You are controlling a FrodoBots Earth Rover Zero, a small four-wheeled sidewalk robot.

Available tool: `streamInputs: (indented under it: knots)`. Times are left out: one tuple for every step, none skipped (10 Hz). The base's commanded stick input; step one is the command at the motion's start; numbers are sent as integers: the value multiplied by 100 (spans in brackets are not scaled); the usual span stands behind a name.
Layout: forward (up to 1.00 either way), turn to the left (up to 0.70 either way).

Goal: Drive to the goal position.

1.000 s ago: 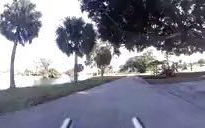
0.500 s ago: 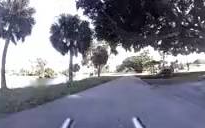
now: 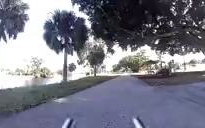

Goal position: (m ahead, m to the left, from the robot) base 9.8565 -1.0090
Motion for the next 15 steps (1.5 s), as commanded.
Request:
streamInputs:
  knots:
    - [85, 0]
    - [85, 0]
    - [85, 0]
    - [85, 0]
    - [85, 0]
    - [85, 0]
    - [85, 0]
    - [85, 0]
    - [85, 0]
    - [85, 0]
    - [85, 0]
    - [85, 0]
    - [85, 0]
    - [85, 0]
    - [85, 0]
